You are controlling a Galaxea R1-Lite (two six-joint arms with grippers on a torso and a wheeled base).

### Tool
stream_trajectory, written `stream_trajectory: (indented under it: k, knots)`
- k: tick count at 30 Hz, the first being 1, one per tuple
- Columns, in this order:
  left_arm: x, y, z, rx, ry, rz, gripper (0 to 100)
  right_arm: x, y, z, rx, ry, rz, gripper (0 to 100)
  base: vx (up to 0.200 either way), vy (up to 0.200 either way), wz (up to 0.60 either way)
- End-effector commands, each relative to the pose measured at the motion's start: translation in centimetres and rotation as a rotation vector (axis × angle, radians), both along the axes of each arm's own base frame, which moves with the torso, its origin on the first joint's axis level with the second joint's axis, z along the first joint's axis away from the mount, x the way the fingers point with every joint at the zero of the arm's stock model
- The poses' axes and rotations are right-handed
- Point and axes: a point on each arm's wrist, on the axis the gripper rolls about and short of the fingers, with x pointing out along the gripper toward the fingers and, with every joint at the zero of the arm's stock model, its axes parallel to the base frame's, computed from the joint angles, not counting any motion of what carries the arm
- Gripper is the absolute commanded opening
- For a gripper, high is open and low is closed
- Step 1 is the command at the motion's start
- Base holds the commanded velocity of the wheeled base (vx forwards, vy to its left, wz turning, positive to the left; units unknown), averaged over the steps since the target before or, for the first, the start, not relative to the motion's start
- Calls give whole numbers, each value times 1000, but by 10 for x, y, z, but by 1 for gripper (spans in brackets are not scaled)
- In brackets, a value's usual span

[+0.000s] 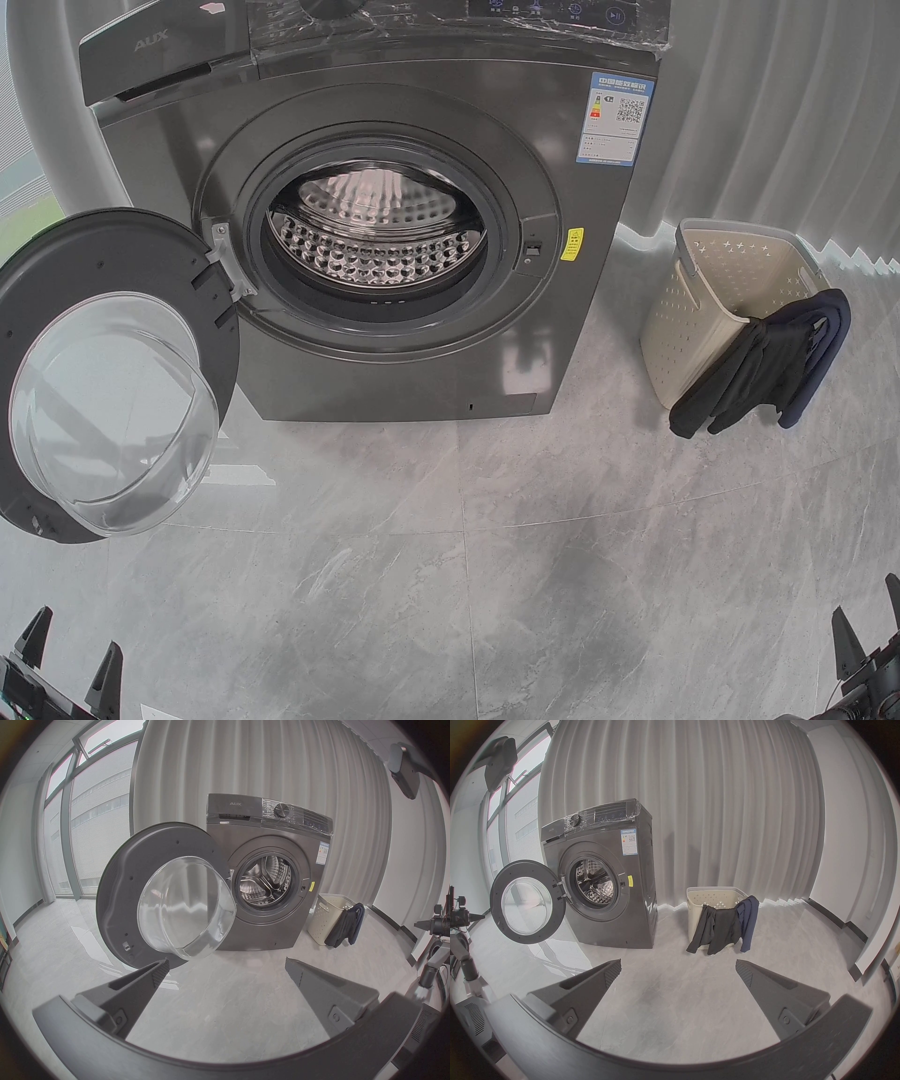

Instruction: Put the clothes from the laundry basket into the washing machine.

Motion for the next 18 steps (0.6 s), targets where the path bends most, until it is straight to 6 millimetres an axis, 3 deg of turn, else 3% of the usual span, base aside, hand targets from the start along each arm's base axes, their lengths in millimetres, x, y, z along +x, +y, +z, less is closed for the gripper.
stream_trajectory:
  k: [1, 5, 10, 18]
  knots:
    - [0, 0, -5, 2, 1, 0, 100, 0, 0, -5, -1, 6, 0, 100, 0, 0, 0]
    - [0, 0, -5, 0, 1, 0, 100, 0, 0, -5, -2, 6, 0, 100, 0, 0, 0]
    - [0, 0, -5, 0, 1, 0, 100, 0, 0, -5, -2, 6, 0, 100, 0, -200, 0]
    - [0, 0, -5, 0, 1, -2, 100, 0, 0, -5, -2, 6, 0, 100, 0, 0, 0]
